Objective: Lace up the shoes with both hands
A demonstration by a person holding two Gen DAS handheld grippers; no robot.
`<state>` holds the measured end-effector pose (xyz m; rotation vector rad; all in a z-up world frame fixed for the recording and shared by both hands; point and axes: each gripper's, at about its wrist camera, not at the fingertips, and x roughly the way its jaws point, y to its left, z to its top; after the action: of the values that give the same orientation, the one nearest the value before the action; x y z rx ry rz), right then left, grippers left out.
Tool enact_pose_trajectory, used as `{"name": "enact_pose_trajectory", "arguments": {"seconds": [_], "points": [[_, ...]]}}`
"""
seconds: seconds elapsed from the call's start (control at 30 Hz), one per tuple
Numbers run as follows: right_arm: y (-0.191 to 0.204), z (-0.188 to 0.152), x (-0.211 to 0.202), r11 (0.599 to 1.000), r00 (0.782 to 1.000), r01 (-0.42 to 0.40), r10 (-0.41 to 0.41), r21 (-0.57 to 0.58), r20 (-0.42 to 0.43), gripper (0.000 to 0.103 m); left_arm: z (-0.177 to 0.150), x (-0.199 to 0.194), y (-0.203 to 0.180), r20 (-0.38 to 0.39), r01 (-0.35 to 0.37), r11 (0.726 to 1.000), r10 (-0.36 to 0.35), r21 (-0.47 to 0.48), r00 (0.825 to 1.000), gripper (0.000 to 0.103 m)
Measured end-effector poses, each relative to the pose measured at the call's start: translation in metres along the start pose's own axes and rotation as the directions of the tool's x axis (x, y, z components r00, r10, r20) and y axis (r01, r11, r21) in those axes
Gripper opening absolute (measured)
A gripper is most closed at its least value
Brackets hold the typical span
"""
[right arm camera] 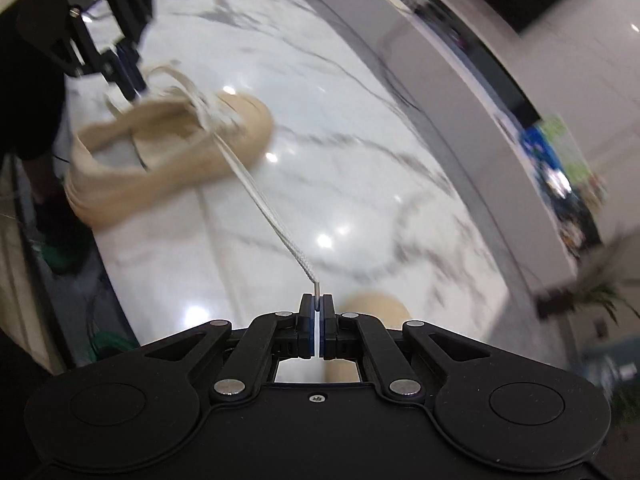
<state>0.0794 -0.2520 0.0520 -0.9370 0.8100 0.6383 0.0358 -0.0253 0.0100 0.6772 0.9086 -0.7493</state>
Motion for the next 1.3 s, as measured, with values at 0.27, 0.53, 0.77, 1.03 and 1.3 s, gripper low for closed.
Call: {"name": "enact_pose_trajectory", "arguments": {"seconds": [0.27, 0.53, 0.77, 1.03, 1.3], "points": [[-0.012, -0.034, -0.041, 0.994, 0.994, 0.095, -0.092, 0.056, -0.061, 0.0, 0.005, -0.016, -0.003, 0.073, 0.009, 0.999, -0.005, -0.05, 0.997, 0.005], [-0.018, -0.05, -0.065, 0.98, 0.98, 0.178, -0.168, 0.089, -0.108, 0.0, 0.019, 0.007, -0.009, 0.031, -0.041, 0.998, 0.043, -0.04, 0.999, 0.018], [-0.022, -0.052, -0.061, 0.975, 0.975, 0.195, -0.18, 0.109, -0.131, 0.0, 0.008, 0.005, 0.006, 0.019, -0.024, 0.995, 0.026, -0.101, 0.999, 0.021], [0.0, -0.004, -0.031, 0.999, 1.0, 0.019, -0.019, 0.05, -0.011, 0.0, 0.011, -0.003, 0.002, 0.058, -0.006, 0.994, 0.013, -0.107, 0.998, 0.021], [0.037, 0.057, -0.001, 0.983, 0.983, -0.152, 0.161, -0.105, 0.086, 0.0, 0.011, 0.002, 0.008, 0.035, -0.019, 0.995, 0.023, -0.098, 0.999, 0.015]]}}
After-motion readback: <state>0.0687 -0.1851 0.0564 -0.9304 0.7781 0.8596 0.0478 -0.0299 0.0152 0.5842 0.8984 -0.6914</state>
